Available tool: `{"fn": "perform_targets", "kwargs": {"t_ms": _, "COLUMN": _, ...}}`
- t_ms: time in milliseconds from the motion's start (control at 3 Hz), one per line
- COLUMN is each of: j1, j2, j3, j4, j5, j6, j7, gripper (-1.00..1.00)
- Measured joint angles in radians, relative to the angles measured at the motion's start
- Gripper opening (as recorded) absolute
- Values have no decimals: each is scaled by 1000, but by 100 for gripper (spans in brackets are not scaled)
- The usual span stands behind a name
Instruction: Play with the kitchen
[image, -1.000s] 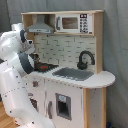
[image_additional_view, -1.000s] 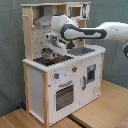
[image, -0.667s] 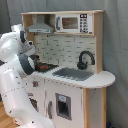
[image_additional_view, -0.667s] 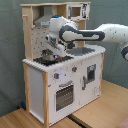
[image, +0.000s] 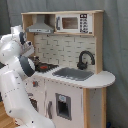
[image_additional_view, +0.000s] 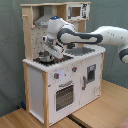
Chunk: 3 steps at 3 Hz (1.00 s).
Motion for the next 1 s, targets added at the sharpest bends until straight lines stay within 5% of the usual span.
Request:
{"fn": "perform_targets", "kwargs": {"t_ms": 333, "j1": 0, "j2": 0, "j3": 0, "j4": 0, "j5": 0, "j6": 0, "j7": 0, "gripper": 100}}
{"fn": "perform_targets", "kwargs": {"t_ms": 667, "j1": -9, "j2": 6, "j3": -4, "j4": 97, "j5": -1, "j6": -36, "j7": 11, "gripper": 100}}
{"fn": "perform_targets", "kwargs": {"t_ms": 1000, "j1": -8, "j2": 15, "j3": -10, "j4": 140, "j5": -9, "j6": -131, "j7": 21, "gripper": 100}}
